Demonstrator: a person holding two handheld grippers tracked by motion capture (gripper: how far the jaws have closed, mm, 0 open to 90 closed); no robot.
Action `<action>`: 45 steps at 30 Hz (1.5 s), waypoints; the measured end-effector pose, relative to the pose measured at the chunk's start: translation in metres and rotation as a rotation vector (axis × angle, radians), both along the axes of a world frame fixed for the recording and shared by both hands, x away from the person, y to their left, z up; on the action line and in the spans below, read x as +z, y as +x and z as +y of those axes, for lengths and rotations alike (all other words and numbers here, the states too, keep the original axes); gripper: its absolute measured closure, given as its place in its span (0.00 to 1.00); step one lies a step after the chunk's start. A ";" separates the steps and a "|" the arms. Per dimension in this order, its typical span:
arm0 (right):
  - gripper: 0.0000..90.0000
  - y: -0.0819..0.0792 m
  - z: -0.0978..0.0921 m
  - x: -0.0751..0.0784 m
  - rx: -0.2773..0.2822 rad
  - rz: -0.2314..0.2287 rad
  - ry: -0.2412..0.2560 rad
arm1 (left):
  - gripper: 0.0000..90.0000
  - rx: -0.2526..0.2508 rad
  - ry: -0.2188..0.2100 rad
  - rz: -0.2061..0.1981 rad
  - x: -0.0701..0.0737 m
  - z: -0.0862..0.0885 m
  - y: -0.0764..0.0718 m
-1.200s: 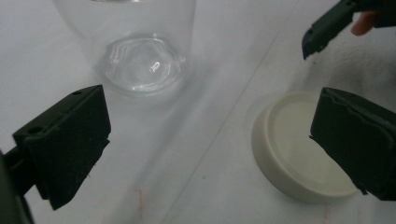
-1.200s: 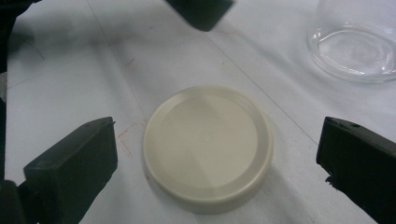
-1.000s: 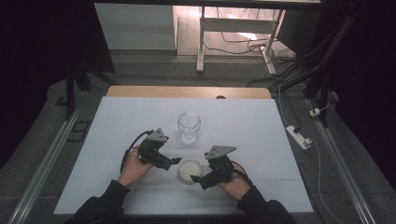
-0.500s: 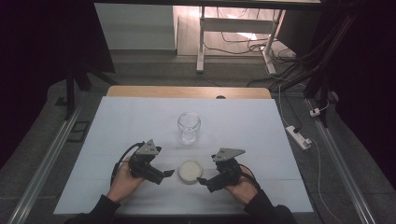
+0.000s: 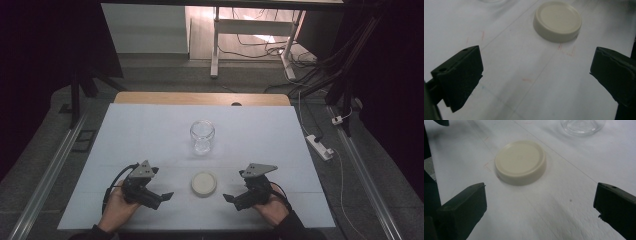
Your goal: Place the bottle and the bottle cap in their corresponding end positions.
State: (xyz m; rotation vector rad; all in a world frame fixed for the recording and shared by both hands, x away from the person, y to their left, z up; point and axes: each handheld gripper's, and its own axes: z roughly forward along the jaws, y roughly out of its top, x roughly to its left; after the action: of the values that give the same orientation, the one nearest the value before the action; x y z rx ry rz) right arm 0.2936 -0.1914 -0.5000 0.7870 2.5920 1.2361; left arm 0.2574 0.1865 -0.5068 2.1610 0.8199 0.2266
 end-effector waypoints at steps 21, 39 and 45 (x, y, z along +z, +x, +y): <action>0.00 -0.019 -0.059 -0.001 -0.162 -0.019 -0.035 | 0.00 0.165 -0.035 0.043 -0.009 0.059 -0.049; 0.00 -0.039 -0.105 0.002 -0.323 0.002 -0.007 | 0.00 0.297 0.014 0.065 -0.015 0.089 -0.081; 0.00 -0.044 -0.110 0.003 -0.337 0.015 -0.030 | 0.00 0.333 0.041 0.071 -0.016 0.096 -0.087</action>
State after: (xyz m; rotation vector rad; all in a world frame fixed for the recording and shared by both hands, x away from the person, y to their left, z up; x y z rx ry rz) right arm 0.2500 -0.3010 -0.4972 1.1708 2.3533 1.0908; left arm 0.1702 0.2829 -0.5230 2.0696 1.2252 0.3387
